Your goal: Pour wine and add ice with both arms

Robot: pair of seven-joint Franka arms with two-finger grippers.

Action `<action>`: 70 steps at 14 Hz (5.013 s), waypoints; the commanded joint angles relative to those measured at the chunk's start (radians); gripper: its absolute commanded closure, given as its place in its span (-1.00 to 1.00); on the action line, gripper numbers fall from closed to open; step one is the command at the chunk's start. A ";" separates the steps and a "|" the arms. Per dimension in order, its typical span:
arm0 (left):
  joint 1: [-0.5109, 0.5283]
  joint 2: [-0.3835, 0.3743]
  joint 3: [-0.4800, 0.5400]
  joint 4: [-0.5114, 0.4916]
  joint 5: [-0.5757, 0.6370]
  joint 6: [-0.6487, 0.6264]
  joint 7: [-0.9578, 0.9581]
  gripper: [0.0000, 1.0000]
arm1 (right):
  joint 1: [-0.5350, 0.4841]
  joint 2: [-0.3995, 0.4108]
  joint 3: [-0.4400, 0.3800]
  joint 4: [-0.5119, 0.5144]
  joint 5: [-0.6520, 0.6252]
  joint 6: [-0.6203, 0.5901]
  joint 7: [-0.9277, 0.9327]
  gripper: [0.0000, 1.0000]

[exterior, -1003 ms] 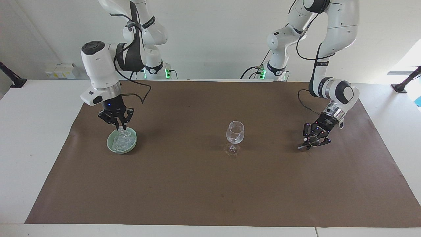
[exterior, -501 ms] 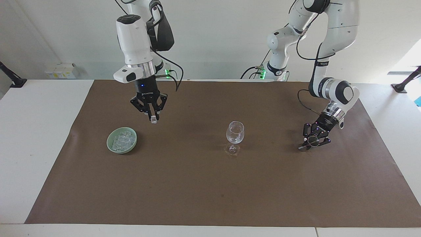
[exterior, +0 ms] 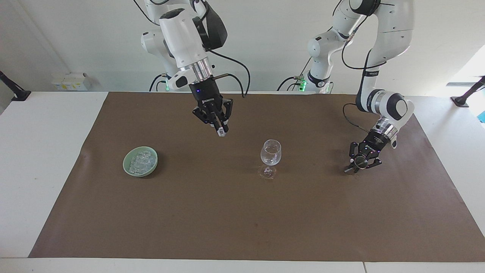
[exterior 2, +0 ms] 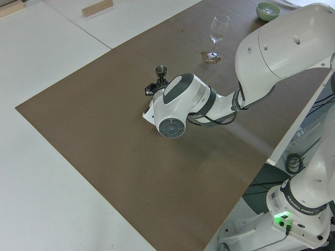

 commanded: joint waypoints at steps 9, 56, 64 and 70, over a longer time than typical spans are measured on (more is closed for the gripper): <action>0.054 0.005 -0.005 0.029 0.214 -0.018 0.013 -1.00 | 0.041 0.116 0.139 0.052 0.027 0.153 0.202 1.00; -0.392 -0.346 0.062 0.583 1.698 -0.623 0.609 -1.00 | -0.488 -0.140 0.119 -0.026 -0.207 -0.596 -0.378 -1.00; -0.411 -0.317 0.087 0.647 1.686 -0.662 0.716 -1.00 | -0.494 -0.080 0.113 0.112 -0.214 -0.706 -0.399 -1.00; -0.387 -0.326 0.067 0.647 1.682 -0.665 0.783 -1.00 | -0.480 -0.054 0.088 0.181 -0.225 -0.745 -0.401 -1.00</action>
